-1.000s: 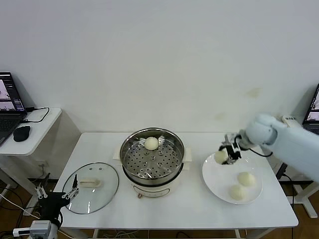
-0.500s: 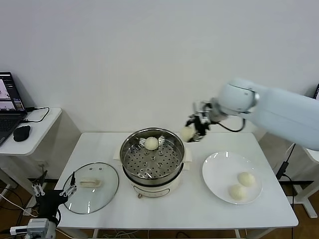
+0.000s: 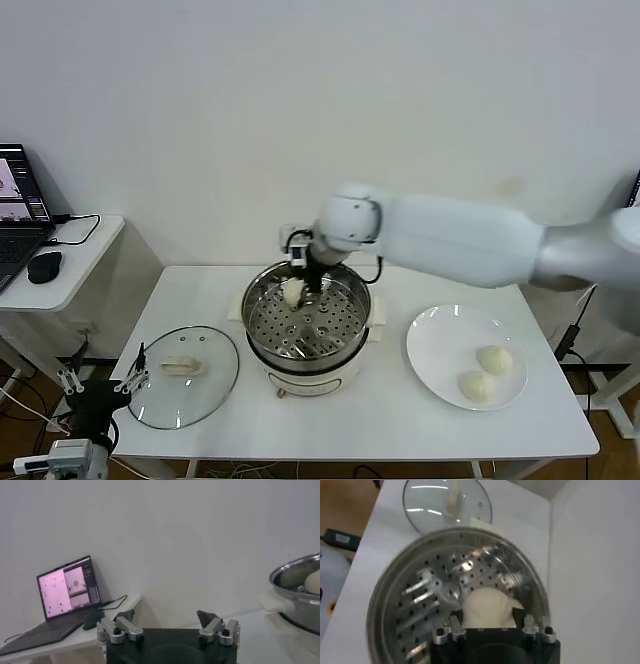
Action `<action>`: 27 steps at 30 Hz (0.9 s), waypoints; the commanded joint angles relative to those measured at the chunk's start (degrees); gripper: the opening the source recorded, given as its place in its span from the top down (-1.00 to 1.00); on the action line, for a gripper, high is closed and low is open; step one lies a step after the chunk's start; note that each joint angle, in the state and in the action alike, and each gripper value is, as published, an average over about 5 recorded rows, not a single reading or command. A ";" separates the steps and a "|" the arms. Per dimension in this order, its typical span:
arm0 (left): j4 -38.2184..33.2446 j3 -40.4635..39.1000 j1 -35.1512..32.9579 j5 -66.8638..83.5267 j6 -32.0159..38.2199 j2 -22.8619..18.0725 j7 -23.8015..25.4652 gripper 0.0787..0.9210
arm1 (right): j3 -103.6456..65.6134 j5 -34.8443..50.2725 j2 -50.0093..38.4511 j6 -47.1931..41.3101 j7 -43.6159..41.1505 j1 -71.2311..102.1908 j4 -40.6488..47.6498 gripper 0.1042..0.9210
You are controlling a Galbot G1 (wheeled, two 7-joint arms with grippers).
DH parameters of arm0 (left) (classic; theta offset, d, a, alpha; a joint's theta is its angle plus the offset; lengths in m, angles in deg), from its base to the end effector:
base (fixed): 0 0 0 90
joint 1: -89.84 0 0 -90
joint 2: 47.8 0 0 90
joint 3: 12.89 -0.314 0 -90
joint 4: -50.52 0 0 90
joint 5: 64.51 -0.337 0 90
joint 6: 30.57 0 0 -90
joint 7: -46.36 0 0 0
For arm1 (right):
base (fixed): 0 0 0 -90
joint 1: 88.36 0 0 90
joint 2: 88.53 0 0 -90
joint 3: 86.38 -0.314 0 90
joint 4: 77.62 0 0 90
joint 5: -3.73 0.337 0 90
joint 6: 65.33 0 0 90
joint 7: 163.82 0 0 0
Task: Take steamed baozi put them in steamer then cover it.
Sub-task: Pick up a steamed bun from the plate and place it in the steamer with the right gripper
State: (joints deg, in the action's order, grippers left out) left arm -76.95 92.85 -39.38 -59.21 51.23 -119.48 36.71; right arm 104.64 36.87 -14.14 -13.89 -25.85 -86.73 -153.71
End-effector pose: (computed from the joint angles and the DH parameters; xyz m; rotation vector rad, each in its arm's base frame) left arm 0.1484 0.1031 -0.2253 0.3113 -2.9840 -0.5053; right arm 0.4649 0.2029 -0.0758 1.4594 -1.5591 1.4020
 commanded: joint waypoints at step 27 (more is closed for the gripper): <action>-0.31 -0.43 0.10 0.04 0.03 0.17 0.00 -0.77 | 1.56 -1.85 -13.59 1.08 -11.23 -13.75 -9.95 -0.76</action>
State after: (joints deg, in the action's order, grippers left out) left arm -77.21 92.41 -39.25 -59.14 51.31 -119.35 36.67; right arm 105.00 34.67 -16.71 -13.63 -31.41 -90.91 -154.02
